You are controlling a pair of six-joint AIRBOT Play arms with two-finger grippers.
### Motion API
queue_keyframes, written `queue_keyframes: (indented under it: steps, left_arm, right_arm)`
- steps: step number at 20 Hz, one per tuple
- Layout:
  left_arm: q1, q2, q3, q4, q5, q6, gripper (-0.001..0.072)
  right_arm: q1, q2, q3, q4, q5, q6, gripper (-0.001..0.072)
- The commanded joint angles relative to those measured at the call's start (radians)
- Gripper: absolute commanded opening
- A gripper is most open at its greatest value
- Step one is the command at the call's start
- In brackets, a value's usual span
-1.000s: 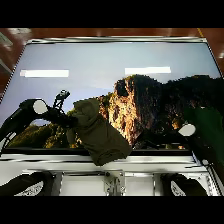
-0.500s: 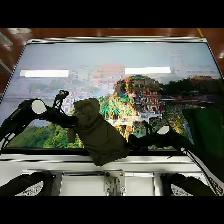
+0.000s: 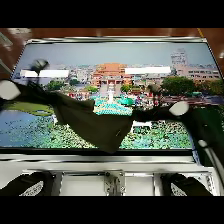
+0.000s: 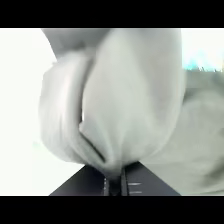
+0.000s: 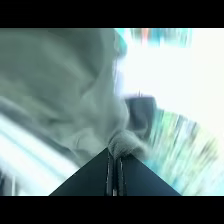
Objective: Fold the shirts.
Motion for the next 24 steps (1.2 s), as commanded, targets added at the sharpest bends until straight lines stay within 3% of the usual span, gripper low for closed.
queue_keyframes:
  steps: [1, 4, 8, 12, 15, 17, 20, 22, 24]
  left_arm:
    - [0.010, 0.073, 0.370, 0.183, -0.104, 0.001, 0.0039]
    - [0.010, 0.122, 0.617, 0.048, -0.084, 0.001, 0.0040]
    - [0.010, 0.162, 0.649, 0.012, -0.191, -0.003, 0.0040]
    - [0.010, 0.161, 0.584, 0.012, -0.349, -0.003, 0.0040]
    - [0.010, 0.161, 0.448, 0.012, -0.369, -0.002, 0.0040]
    - [0.010, 0.161, 0.307, 0.013, -0.333, -0.002, 0.0040]
    - [0.010, 0.149, 0.016, 0.010, -0.176, -0.003, 0.0040]
    - [0.010, 0.110, -0.164, -0.035, -0.035, -0.010, 0.0040]
    - [0.010, 0.032, -0.275, -0.111, 0.106, -0.014, 0.0040]
  right_arm:
    - [-0.127, 0.214, 0.320, -0.197, 0.043, 0.039, 0.0057]
    - [-0.185, 0.345, 0.550, -0.196, -0.048, 0.040, 0.0058]
    - [-0.189, 0.423, 0.676, -0.201, -0.030, 0.080, 0.0058]
    - [-0.189, 0.421, 0.677, -0.272, 0.271, 0.131, 0.0058]
    - [-0.188, 0.367, 0.653, -0.405, 0.574, 0.202, 0.0058]
    - [-0.188, 0.352, 0.543, -0.463, 0.647, 0.234, 0.0058]
    - [-0.188, 0.352, 0.254, -0.489, 0.493, 0.255, 0.0058]
    - [-0.189, 0.350, 0.037, -0.487, 0.241, 0.275, 0.0058]
    - [-0.189, 0.326, -0.134, -0.483, -0.017, 0.369, 0.0058]
